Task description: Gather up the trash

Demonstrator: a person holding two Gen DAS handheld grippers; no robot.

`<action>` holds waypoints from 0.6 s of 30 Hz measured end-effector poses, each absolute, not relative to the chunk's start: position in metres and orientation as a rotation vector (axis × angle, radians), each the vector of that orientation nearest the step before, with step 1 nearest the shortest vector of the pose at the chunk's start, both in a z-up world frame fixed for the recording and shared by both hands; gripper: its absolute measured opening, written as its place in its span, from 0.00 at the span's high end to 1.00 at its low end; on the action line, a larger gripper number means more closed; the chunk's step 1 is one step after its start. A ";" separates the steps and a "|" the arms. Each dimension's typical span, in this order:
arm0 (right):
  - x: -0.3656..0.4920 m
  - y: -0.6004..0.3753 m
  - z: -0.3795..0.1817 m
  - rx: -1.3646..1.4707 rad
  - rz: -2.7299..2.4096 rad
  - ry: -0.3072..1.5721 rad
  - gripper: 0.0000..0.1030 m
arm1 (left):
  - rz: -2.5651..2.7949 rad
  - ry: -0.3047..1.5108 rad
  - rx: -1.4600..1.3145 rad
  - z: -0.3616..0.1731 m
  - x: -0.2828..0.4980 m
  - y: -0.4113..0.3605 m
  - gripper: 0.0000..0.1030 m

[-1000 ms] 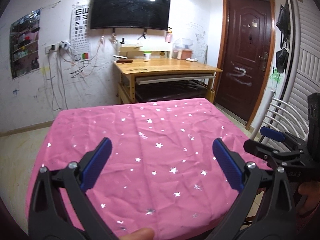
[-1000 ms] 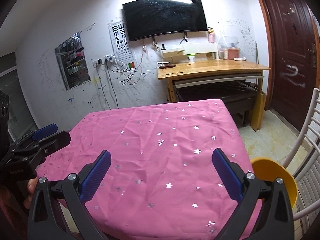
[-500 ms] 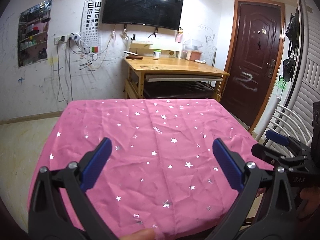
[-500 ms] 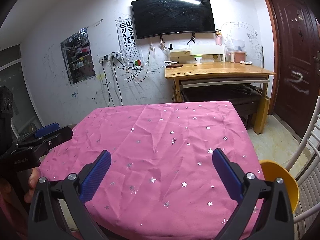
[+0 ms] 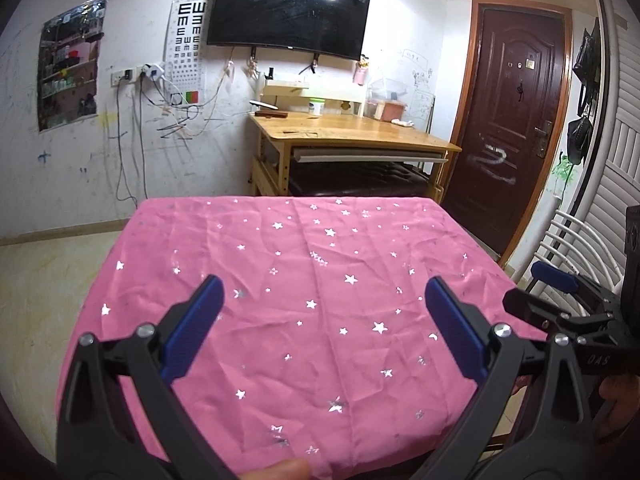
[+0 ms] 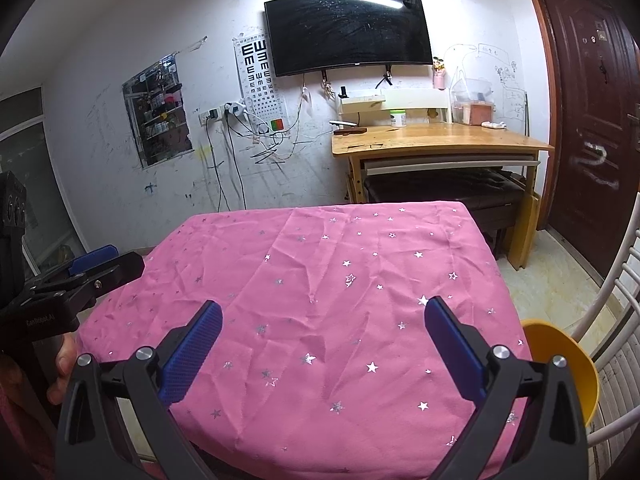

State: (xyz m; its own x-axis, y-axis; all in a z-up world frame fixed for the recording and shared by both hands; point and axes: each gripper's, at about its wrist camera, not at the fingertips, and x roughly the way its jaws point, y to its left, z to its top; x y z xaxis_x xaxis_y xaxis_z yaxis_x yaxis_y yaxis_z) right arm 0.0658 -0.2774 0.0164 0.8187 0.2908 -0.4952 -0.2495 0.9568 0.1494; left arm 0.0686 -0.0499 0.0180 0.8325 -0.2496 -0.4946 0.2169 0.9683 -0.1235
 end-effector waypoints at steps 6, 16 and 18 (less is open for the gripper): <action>0.066 -0.276 0.015 0.077 0.290 0.541 0.08 | -0.246 0.534 -0.065 0.018 0.068 -0.048 0.06; 0.067 -0.276 0.015 0.077 0.290 0.542 0.08 | -0.245 0.535 -0.066 0.018 0.067 -0.049 0.06; 0.066 -0.276 0.015 0.077 0.290 0.542 0.08 | -0.244 0.535 -0.066 0.018 0.067 -0.049 0.06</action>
